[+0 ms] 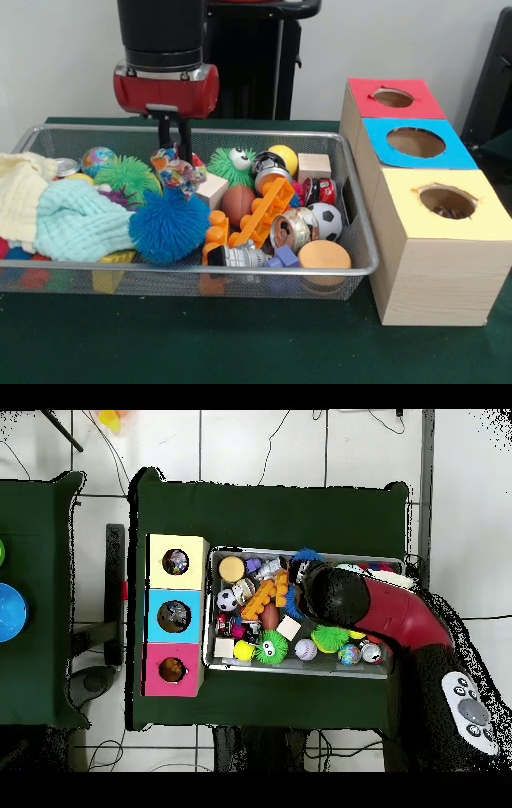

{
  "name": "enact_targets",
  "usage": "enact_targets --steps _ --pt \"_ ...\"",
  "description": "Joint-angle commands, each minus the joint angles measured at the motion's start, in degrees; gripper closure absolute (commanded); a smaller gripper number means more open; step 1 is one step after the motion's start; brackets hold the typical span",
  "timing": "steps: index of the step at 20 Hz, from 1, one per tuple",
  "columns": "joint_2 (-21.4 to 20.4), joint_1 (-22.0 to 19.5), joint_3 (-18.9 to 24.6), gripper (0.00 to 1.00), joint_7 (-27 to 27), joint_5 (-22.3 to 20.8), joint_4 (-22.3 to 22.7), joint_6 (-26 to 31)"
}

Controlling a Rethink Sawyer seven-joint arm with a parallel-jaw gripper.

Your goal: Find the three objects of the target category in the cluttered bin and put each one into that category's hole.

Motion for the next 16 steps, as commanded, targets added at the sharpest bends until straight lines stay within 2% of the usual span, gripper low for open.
enact_targets --steps 1,4,6,7,9,12,14,15,16 --pt "-2.7 1.5 0.4 1.00 7.2 1.1 6.7 2.0" --pt "-1.9 0.2 1.6 1.00 7.4 1.6 9.2 -1.1" --pt "-5.1 3.7 -2.0 1.00 10.0 1.4 9.1 2.0" --pt "-4.5 3.3 -1.8 1.00 9.7 1.1 9.8 0.8" --pt "-1.5 0.7 0.3 1.00 9.1 0.4 12.9 -6.8" --pt "-11.6 6.1 -5.6 1.00 10.3 1.0 14.1 4.9" --pt "-11.5 5.3 -5.4 1.00 9.7 0.8 15.9 2.0" --pt "-8.5 3.0 -3.0 1.00 8.7 0.7 17.0 -3.1" --pt "-6.2 1.8 -1.8 1.00 8.0 0.9 17.3 -5.0"
